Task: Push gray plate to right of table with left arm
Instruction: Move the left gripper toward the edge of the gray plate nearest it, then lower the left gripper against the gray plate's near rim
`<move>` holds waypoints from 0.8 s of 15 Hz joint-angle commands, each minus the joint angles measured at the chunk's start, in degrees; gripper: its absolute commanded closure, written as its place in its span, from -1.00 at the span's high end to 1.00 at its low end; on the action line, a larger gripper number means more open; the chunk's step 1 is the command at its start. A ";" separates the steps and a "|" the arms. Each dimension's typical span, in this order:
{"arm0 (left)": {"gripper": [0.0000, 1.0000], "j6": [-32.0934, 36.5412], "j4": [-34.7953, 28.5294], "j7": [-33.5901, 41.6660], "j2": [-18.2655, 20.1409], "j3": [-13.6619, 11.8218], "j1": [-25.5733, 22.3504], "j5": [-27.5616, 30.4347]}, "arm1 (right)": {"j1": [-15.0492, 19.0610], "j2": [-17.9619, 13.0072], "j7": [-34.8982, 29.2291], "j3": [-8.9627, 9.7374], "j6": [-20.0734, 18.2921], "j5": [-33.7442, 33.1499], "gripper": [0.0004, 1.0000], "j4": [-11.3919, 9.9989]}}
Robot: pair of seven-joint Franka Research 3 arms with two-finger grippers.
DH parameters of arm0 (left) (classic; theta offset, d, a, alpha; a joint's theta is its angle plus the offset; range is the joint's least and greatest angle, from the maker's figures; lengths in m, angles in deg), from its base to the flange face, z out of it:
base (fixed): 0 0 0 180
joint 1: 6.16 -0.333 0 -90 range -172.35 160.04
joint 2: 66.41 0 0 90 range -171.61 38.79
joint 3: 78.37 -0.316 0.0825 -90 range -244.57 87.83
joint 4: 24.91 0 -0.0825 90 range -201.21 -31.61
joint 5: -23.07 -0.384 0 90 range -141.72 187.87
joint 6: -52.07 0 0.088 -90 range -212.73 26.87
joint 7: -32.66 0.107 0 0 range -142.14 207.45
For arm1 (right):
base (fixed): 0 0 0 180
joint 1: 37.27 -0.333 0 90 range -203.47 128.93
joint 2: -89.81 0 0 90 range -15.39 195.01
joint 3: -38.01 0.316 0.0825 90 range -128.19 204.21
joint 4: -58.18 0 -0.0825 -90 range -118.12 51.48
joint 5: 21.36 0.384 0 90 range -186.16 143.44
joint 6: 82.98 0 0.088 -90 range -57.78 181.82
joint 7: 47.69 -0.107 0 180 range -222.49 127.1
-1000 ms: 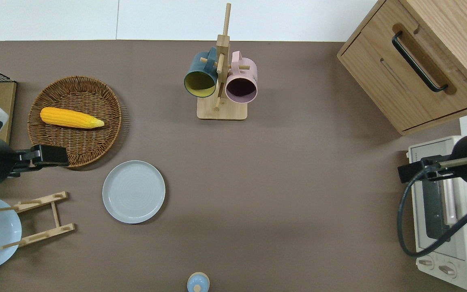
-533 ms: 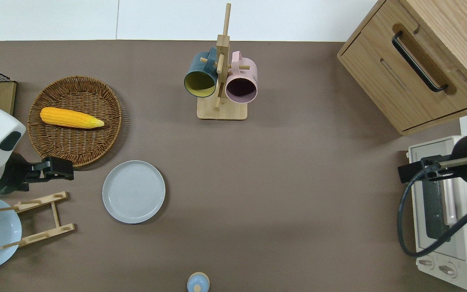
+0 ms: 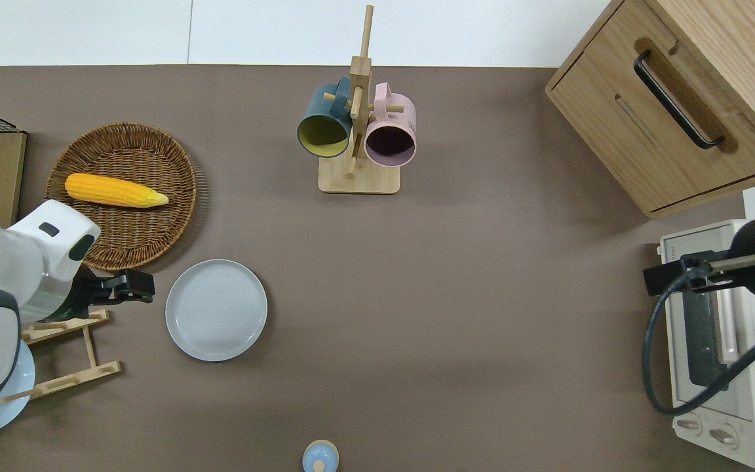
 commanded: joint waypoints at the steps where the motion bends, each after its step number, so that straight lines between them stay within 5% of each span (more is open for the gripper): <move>1: 0.99 -7.44 -7.98 1.90 1.68 0.06 -0.76 0.30 | 0.07 -0.59 0.46 0.00 -0.24 0.12 0.99 -0.24; 8: 0.93 -17.28 -15.54 4.44 -1.12 0.15 -1.90 2.85 | 0.07 -0.59 0.46 0.00 -0.24 0.12 0.99 -0.24; 12: 0.73 -20.37 -16.78 8.40 -3.24 0.15 -2.08 6.46 | 0.07 -0.59 0.46 0.00 -0.24 0.12 0.99 -0.24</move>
